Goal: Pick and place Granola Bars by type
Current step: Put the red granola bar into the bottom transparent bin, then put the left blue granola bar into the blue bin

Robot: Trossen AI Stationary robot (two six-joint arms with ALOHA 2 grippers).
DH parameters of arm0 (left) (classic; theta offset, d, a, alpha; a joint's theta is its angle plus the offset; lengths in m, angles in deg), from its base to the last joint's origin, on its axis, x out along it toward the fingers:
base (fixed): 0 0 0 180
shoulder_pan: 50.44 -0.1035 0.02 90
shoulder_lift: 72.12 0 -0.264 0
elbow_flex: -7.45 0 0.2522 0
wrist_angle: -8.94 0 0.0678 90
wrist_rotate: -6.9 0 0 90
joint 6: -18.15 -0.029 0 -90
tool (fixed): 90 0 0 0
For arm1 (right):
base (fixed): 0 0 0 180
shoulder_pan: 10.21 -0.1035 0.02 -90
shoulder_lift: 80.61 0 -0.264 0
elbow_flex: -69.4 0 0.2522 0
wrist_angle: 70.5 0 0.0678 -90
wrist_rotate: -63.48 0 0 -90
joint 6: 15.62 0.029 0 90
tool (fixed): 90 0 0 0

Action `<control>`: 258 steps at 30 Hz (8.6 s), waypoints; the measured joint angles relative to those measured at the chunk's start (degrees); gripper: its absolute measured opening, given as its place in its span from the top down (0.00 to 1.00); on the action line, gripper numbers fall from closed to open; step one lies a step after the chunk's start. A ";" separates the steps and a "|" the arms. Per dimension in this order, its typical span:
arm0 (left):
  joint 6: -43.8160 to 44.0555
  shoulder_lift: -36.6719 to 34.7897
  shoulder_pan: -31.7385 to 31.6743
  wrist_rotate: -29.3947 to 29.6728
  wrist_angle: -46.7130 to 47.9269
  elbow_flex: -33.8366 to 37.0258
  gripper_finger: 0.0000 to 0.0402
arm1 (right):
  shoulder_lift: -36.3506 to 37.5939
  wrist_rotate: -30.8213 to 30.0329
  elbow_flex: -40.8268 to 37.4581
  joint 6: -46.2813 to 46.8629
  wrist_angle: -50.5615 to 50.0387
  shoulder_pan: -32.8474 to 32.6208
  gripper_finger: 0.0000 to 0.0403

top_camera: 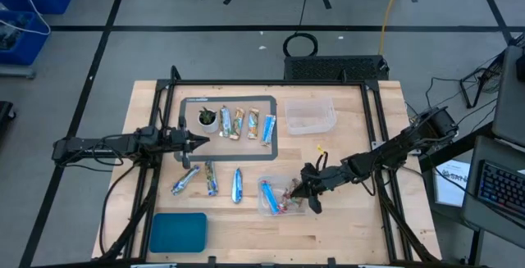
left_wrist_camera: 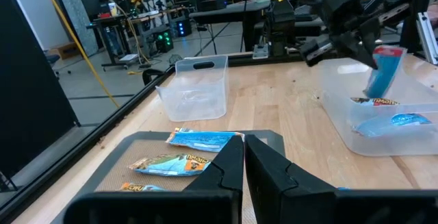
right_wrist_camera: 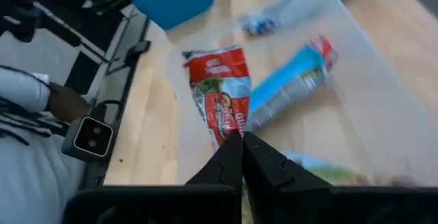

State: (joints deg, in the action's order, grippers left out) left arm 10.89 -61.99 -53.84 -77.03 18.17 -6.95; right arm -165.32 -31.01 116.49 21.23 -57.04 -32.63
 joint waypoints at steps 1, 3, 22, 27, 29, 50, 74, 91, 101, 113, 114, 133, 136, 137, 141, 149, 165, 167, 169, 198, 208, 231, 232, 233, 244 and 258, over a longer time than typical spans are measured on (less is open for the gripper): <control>-0.01 0.00 -0.02 0.00 0.00 0.02 0.94 | 0.00 -0.10 0.00 1.39 -0.65 0.00 1.00; -0.01 -0.01 0.00 0.00 0.00 0.00 0.94 | 0.02 -0.27 0.00 3.68 -1.72 0.02 1.00; -0.01 -0.01 -0.01 0.00 0.00 0.02 0.94 | 0.02 -1.51 0.00 9.34 -5.22 -0.57 1.00; 0.00 -0.01 -0.02 0.00 0.00 0.01 0.94 | 0.02 -1.65 0.00 8.59 -5.24 -0.57 1.00; 0.01 -0.01 -0.02 0.00 0.01 0.01 0.94 | 0.02 -2.06 0.00 8.24 -5.24 -0.57 0.99; -0.01 -0.02 -0.02 0.00 0.00 0.00 0.94 | 0.02 -10.71 0.00 -1.64 -2.42 1.19 0.64; -0.01 -0.02 0.00 0.00 0.00 0.02 0.94 | 24.26 -14.71 0.00 -23.31 -16.04 4.43 0.64; -0.01 0.00 -0.02 0.00 0.01 0.02 0.94 | 45.41 -28.25 -15.76 -24.23 -21.47 16.95 0.66; -0.01 -0.01 0.00 0.00 0.00 0.00 0.94 | 54.87 -25.49 -28.34 -29.55 -5.86 25.75 0.67; 0.09 -0.01 -0.01 -0.04 -0.32 0.01 0.94 | 58.43 -16.20 -30.70 -35.90 -2.92 36.84 0.68; 0.40 -0.02 0.00 -0.03 -0.42 0.00 0.94 | 58.71 -16.20 -30.71 -36.60 -3.17 37.23 0.68; 10.58 0.00 -0.02 2.31 -10.06 0.02 0.94 | 60.86 -14.74 -30.83 -42.28 -5.29 37.99 0.68; 11.86 -0.02 -0.02 1.95 -10.14 0.02 0.94 | 62.72 -14.71 -30.86 -42.19 -6.08 37.99 0.68; 12.13 -0.02 -0.01 1.59 -10.08 0.02 0.94 | 63.39 -14.68 -30.86 -42.04 -6.57 37.99 0.68; 12.30 -0.01 -0.02 1.44 -8.22 0.02 0.94 | 65.72 -11.50 -30.86 -41.26 -7.49 38.18 0.68; 11.41 -0.02 0.00 1.42 -4.96 0.02 0.94 | 69.92 -8.65 -32.56 -40.35 -7.98 38.58 0.68; 11.12 0.00 0.00 1.46 0.06 0.02 0.94 | 79.84 1.40 -32.48 -35.30 -20.90 38.56 0.68; 10.64 -0.02 0.00 1.47 0.11 0.02 0.94 | 79.84 1.42 -32.48 -34.95 -21.74 38.56 0.68; 10.59 0.00 0.00 1.49 0.11 0.02 0.94 | 79.84 0.49 -32.48 -34.65 -22.54 38.54 0.68; 38.55 17.29 4.61 -0.07 24.93 -19.23 0.94 | 79.82 -2.93 -32.48 -24.01 -22.71 38.54 0.68; 48.72 42.01 9.37 -0.26 50.77 -31.83 0.94 | 79.81 -2.93 -32.48 -24.02 -22.73 38.54 0.68; 51.31 57.15 14.73 -1.53 59.21 -39.32 0.72 | 79.80 -2.93 -32.48 -24.03 -22.73 38.53 0.68; 51.41 57.13 14.73 -1.57 58.90 -39.32 0.68 | 79.81 -2.93 -32.48 -24.03 -22.73 38.54 0.68; 51.45 57.13 14.73 -1.80 58.53 -39.32 0.65 | 79.80 -2.93 -32.48 -24.03 -22.73 38.54 0.68; 51.07 61.35 15.48 -5.22 58.29 -39.32 0.58 | 79.80 -2.93 -32.48 -24.03 -22.73 38.55 0.68; 51.42 69.83 16.24 -3.87 58.01 -39.30 0.61 | 79.80 -2.93 -32.48 -24.03 -22.73 38.53 0.68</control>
State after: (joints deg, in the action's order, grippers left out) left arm 62.31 7.84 -37.60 -80.90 76.18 -46.25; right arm -85.52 -33.94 84.01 -2.80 -79.78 5.91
